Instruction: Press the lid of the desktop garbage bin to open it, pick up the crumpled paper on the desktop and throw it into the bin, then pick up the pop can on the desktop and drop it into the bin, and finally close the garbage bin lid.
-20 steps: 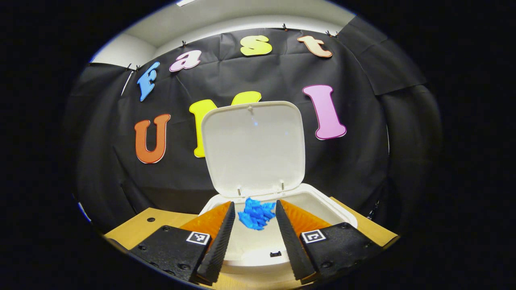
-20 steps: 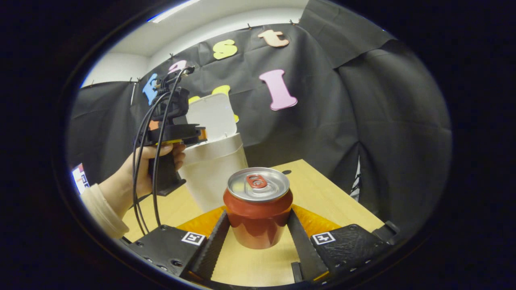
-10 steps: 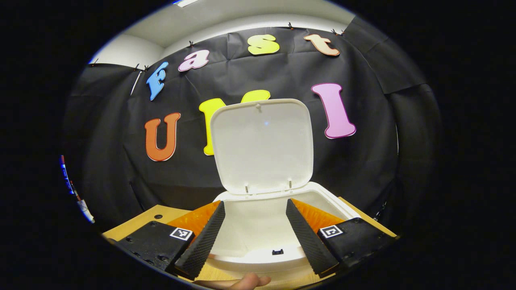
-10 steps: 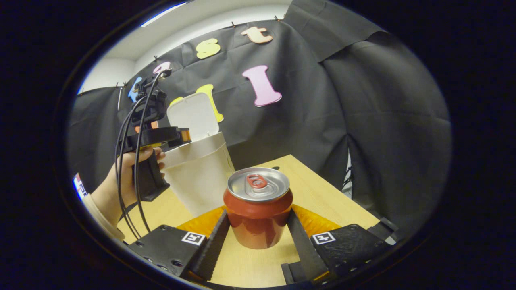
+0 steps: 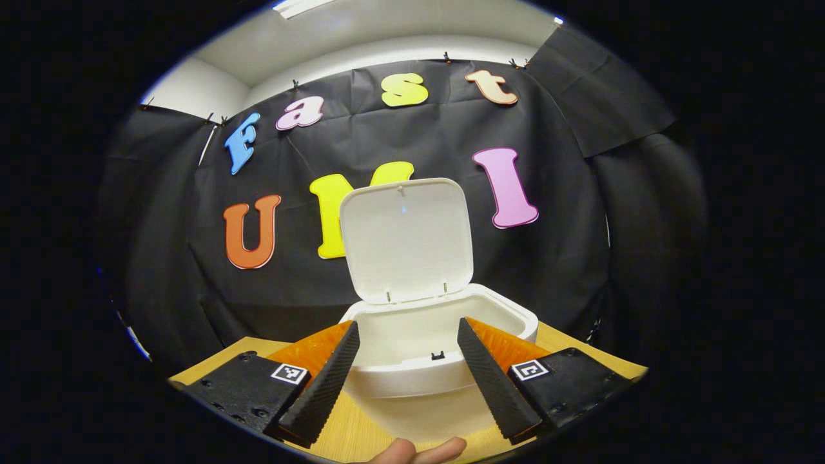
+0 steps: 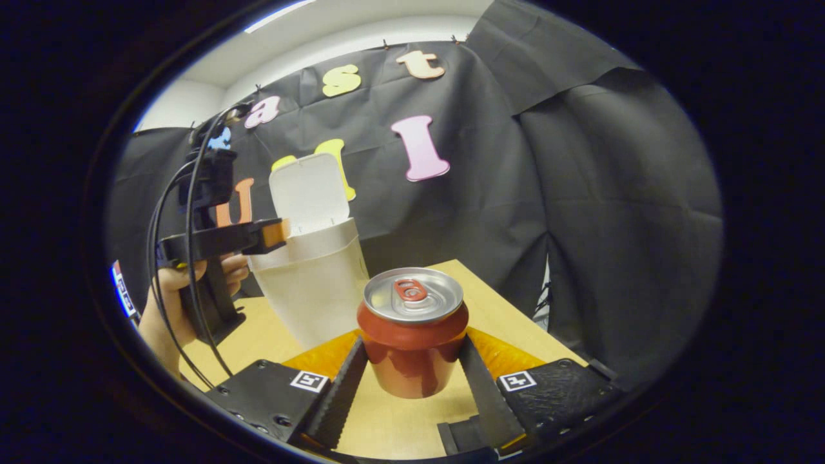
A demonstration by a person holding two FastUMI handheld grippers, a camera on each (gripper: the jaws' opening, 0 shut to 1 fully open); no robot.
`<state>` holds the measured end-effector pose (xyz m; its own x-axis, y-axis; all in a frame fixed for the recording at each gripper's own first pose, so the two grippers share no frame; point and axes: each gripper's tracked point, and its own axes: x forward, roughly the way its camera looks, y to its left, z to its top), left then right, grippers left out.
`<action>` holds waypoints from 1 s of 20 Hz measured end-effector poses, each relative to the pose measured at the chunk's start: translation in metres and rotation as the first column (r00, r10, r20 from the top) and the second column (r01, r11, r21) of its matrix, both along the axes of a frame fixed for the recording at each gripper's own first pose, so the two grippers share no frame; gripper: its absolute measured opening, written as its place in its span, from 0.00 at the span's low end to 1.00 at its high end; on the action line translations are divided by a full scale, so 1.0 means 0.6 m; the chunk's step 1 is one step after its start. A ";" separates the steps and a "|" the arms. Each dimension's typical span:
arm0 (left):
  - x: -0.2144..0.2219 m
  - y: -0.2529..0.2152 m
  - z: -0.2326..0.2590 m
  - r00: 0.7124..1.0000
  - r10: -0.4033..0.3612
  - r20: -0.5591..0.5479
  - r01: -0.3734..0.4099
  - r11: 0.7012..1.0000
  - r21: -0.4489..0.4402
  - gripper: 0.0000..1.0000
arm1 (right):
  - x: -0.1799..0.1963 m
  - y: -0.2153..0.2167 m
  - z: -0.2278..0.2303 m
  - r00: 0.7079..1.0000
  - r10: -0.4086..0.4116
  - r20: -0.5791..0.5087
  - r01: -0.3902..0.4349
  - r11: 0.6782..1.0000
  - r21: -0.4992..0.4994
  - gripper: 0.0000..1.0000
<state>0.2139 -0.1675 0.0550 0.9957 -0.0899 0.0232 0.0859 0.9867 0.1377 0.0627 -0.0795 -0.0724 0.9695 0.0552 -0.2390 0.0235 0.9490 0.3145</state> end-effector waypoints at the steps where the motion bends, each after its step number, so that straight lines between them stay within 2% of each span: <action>1: -0.014 0.012 0.002 1.000 0.014 0.012 -0.014 1.000 -0.001 0.99 | -0.002 -0.001 0.006 1.000 -0.001 0.005 0.001 1.000 -0.011 0.81; 4: -0.065 0.048 0.004 0.998 0.046 0.032 -0.046 0.999 0.010 0.98 | -0.010 -0.004 0.019 1.000 -0.012 0.012 0.013 0.999 -0.034 0.81; 7: -0.121 0.077 -0.003 0.998 0.054 0.039 -0.055 0.998 0.006 0.98 | -0.022 0.016 0.030 1.000 0.009 0.010 -0.009 1.000 -0.027 0.81; 11: -0.192 0.118 -0.021 0.997 0.072 0.037 -0.070 0.996 -0.053 0.99 | -0.040 0.041 0.054 0.998 0.052 0.041 -0.050 0.997 -0.051 0.81; 15: -0.240 0.163 -0.030 0.994 0.092 0.057 -0.090 0.995 -0.039 0.99 | -0.045 0.048 0.073 0.994 0.073 0.076 -0.069 0.996 -0.060 0.81; 20: -0.280 0.226 -0.066 0.992 0.115 0.048 -0.111 0.991 -0.079 0.99 | -0.041 0.033 0.109 0.991 0.070 0.117 -0.058 0.993 -0.106 0.81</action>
<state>0.0461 -0.0318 0.0157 0.9966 0.0268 0.0781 -0.0317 0.9975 0.0630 0.0379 -0.0599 -0.0067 0.9868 0.0993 -0.1279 -0.0705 0.9745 0.2130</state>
